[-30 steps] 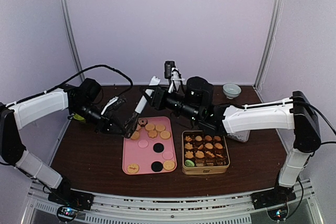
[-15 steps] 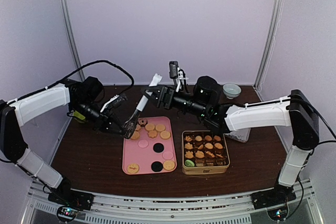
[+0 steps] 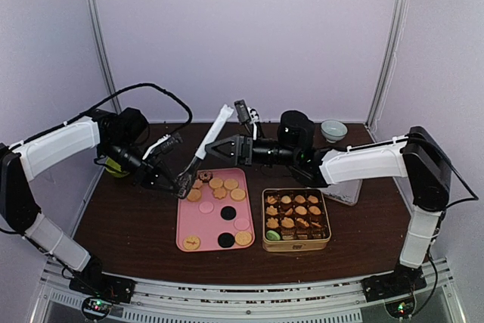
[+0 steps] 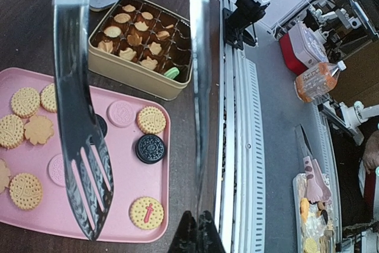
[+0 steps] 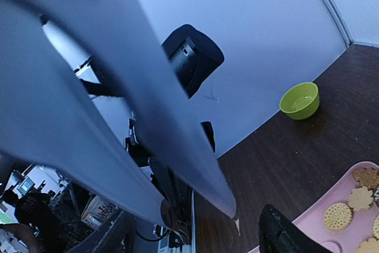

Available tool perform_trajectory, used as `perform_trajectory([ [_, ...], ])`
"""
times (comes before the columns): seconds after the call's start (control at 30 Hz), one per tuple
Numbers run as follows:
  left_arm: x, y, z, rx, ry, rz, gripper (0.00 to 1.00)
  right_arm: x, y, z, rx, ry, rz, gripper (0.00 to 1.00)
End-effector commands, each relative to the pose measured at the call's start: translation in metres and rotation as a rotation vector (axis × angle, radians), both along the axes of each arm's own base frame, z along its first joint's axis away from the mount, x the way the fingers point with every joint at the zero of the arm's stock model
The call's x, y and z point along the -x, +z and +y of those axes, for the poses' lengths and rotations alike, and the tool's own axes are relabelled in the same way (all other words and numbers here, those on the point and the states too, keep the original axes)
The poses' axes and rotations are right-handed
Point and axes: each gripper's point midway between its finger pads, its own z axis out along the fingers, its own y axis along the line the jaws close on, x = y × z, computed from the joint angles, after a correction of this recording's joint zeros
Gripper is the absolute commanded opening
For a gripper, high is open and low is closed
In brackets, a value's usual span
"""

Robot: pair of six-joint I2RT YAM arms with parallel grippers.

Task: Pack the cookies
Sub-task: Pass from the right arm to the left, then pass from the left arm to the right

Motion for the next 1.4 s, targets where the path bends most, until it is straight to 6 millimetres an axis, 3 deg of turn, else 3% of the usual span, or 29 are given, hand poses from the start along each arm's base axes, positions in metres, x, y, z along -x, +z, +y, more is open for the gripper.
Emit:
perform_trajectory([
  [0.0, 0.001, 0.01, -0.001, 0.033, -0.029, -0.021, 0.0, 0.006, 0.017, 0.006, -0.045, 0.098, -0.017, 0.7],
  [0.33, 0.006, 0.004, 0.002, 0.014, -0.047, -0.015, 0.0, -0.01, 0.029, -0.005, -0.02, 0.167, -0.036, 0.69],
  [0.73, 0.008, -0.001, 0.003, -0.01, -0.065, -0.019, 0.0, 0.0, 0.01, -0.005, 0.15, 0.288, -0.058, 0.69],
  [0.87, 0.01, -0.004, 0.001, -0.016, -0.077, -0.016, 0.0, -0.001, 0.019, -0.003, 0.127, 0.282, -0.072, 0.68],
  [1.2, 0.01, -0.001, 0.001, -0.017, -0.079, -0.02, 0.0, 0.006, 0.007, 0.005, 0.137, 0.314, -0.052, 0.6],
  [1.37, 0.008, 0.0, 0.0, -0.017, -0.079, -0.025, 0.0, 0.017, 0.008, 0.015, 0.102, 0.327, -0.033, 0.51],
])
